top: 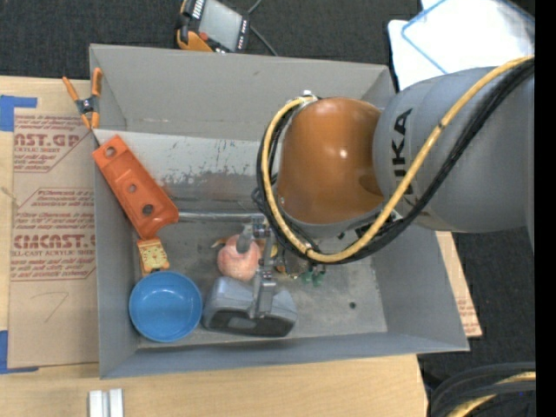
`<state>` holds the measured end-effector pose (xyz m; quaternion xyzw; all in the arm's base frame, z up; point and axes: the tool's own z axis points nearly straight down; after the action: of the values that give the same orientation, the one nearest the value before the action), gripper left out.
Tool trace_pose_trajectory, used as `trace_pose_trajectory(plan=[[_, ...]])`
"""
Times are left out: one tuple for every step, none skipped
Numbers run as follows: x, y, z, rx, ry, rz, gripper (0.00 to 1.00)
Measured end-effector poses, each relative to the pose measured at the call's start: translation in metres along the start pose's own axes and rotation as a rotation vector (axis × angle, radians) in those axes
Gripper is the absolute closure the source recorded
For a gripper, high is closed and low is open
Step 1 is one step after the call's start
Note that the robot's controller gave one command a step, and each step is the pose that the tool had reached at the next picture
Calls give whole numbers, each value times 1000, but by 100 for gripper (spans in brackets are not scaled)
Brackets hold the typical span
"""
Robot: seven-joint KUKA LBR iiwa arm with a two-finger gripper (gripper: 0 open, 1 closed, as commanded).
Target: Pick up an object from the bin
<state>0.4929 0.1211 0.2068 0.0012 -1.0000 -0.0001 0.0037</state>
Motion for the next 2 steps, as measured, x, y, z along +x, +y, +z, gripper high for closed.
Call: trace_pose_trajectory(plan=[[-2, -1, -4, -1, -8, 2, 0], [-27, 114, 135, -1, -9, -50, 0]])
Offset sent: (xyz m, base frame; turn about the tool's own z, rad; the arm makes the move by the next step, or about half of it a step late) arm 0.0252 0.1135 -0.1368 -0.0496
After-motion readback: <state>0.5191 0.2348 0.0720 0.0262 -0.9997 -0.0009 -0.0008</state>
